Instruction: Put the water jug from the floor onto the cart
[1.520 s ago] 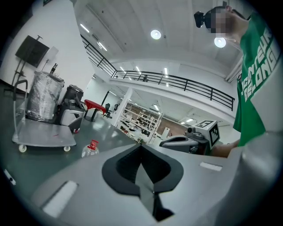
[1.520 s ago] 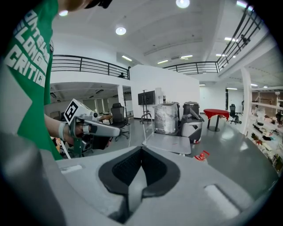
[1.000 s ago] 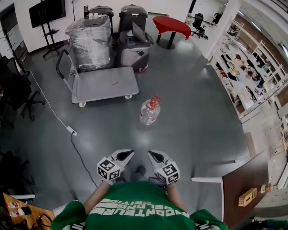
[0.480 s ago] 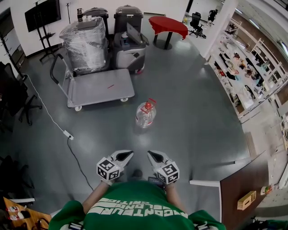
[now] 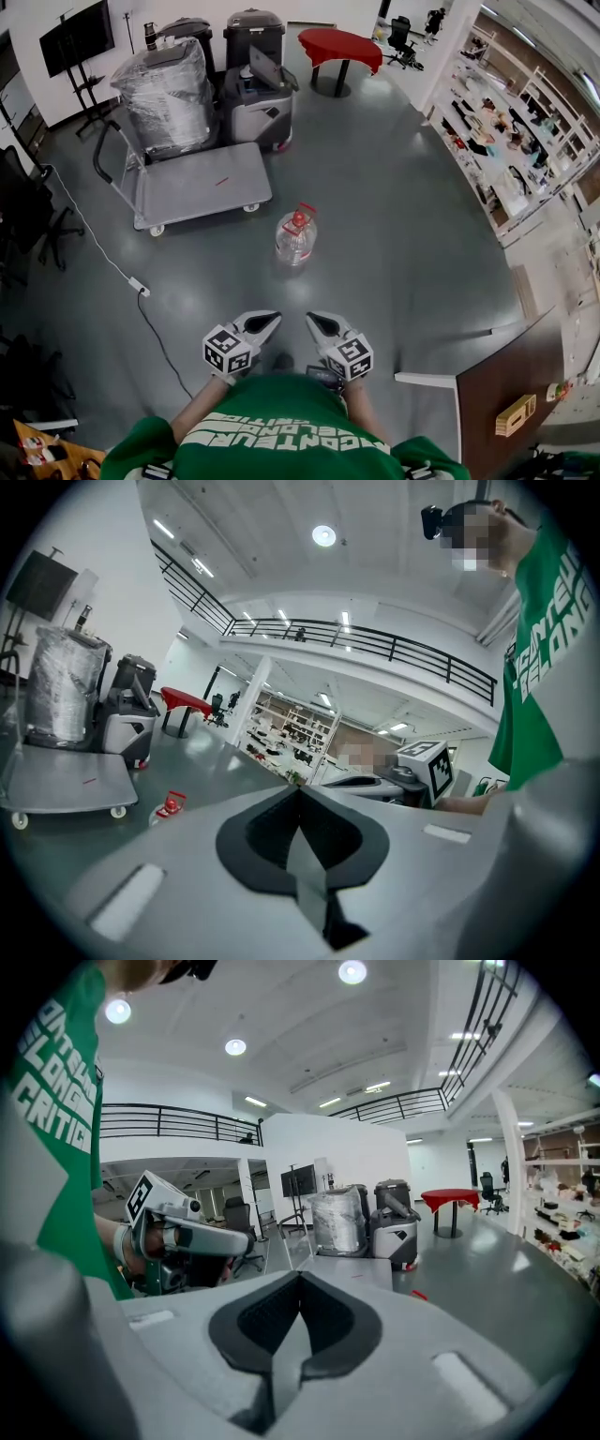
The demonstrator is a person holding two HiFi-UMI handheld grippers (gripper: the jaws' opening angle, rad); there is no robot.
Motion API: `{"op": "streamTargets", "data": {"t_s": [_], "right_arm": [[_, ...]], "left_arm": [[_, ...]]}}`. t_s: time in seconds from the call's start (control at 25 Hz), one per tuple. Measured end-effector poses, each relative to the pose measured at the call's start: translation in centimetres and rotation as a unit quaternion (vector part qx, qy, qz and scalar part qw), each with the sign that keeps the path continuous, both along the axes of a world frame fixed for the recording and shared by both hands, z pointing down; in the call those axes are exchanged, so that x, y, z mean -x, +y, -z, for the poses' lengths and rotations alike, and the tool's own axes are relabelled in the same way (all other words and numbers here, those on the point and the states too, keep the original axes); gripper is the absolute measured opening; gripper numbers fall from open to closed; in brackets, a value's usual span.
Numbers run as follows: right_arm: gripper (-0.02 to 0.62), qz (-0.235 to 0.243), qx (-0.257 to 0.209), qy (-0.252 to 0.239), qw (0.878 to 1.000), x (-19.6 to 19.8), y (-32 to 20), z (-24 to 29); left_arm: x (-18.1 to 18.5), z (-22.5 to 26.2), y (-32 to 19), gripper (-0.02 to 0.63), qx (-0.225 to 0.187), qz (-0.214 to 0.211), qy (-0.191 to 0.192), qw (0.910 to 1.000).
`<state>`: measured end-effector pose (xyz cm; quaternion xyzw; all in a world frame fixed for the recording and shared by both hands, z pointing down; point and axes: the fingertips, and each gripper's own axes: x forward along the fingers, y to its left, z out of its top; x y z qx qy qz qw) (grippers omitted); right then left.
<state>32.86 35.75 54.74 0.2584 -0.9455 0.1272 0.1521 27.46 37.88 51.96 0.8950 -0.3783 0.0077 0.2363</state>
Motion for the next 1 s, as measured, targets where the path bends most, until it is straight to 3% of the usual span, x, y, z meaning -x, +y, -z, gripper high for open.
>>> {"op": "streamTargets", "data": {"t_s": [0.2, 0.52, 0.76, 1.0], "right_arm": [[-0.008, -0.008, 0.006, -0.004, 1.000, -1.8, -0.8, -0.4], [-0.008, -0.041, 0.021, -0.001, 0.999, -3.7, -2.2, -1.2], [-0.008, -0.042, 0.033, 0.017, 0.998, -2.1, -3.6, -2.2], [-0.008, -0.020, 0.027, 0.041, 0.999, 2.0, -6.8, -2.1]], "left_arm": [[-2.5, 0.3, -0.9, 0.009, -0.007, -0.035, -0.017, 0.9992], [-4.0, -0.2, -1.6, 0.009, 0.005, -0.052, -0.005, 0.9986], [-2.3, -0.9, -3.5, 0.009, 0.010, -0.049, 0.007, 0.9987], [1.7, -1.3, -7.0, 0.009, 0.015, -0.034, 0.020, 0.9991]]}}
